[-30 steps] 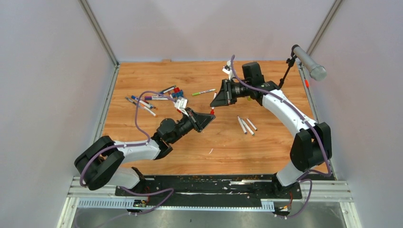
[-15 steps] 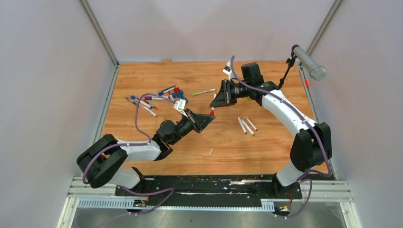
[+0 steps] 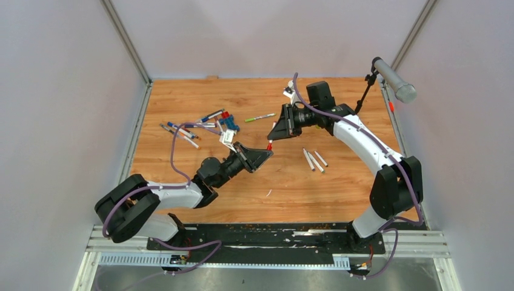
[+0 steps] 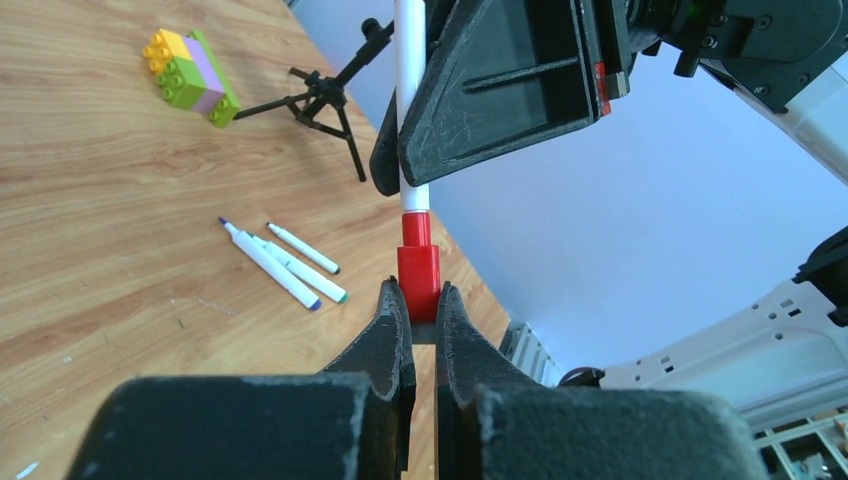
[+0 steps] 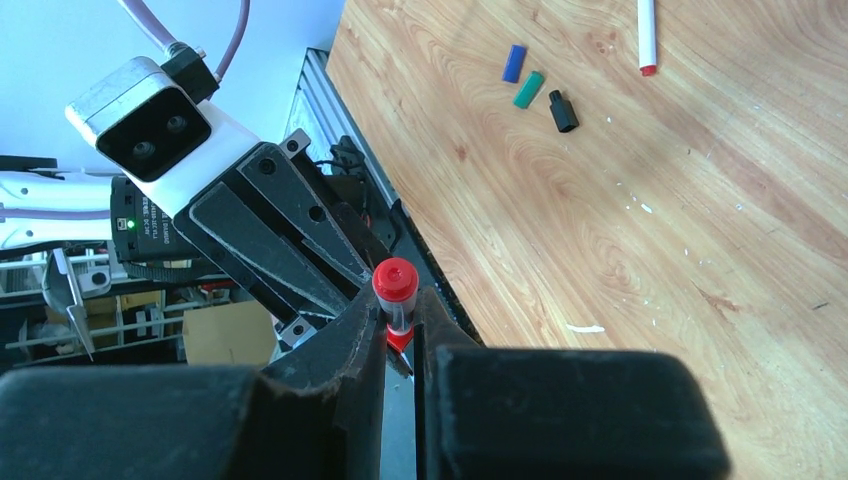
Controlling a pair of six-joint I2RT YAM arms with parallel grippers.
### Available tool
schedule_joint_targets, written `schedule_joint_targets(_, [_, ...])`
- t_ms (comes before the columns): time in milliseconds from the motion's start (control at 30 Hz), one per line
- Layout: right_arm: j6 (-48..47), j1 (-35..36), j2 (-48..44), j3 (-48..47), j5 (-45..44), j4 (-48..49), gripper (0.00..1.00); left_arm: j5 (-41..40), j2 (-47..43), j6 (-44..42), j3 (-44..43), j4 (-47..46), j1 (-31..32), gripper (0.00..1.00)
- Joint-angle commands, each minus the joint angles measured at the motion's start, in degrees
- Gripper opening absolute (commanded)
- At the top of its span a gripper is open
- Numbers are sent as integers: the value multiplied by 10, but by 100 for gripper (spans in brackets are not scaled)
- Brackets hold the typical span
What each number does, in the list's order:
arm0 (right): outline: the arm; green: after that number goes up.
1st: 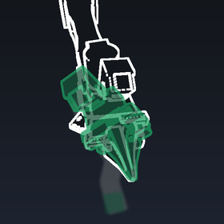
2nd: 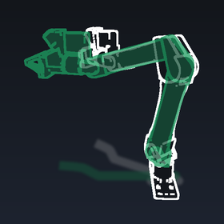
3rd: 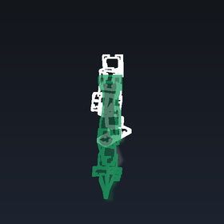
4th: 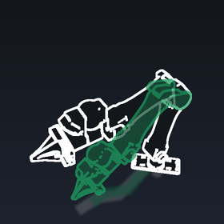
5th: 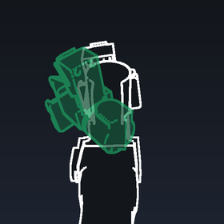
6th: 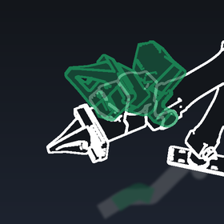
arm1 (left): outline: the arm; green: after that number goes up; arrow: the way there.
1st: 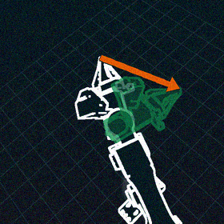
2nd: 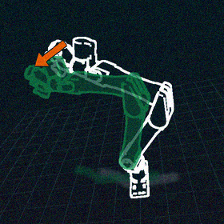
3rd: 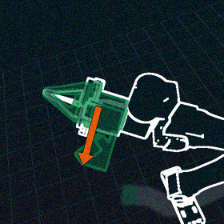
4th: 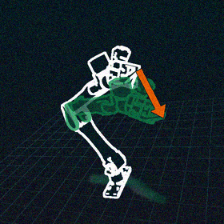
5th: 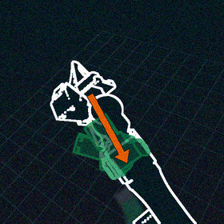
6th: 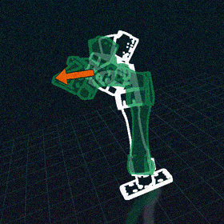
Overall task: Open the pen caps
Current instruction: Open the pen cap from the pen.
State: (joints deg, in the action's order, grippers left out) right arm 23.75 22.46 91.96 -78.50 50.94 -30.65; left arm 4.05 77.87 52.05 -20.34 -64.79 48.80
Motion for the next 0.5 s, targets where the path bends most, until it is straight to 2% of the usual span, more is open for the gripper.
schedule_joint_targets(0, [-3, -71, -29, -68, -202, 302, 0, 250, 4, 22, 88, 152, 74, 0])
schedule_joint_targets(467, [37, -71, -30, -70, -290, 283, 0, 239, 60, 40, 44, 181, 112, 0])
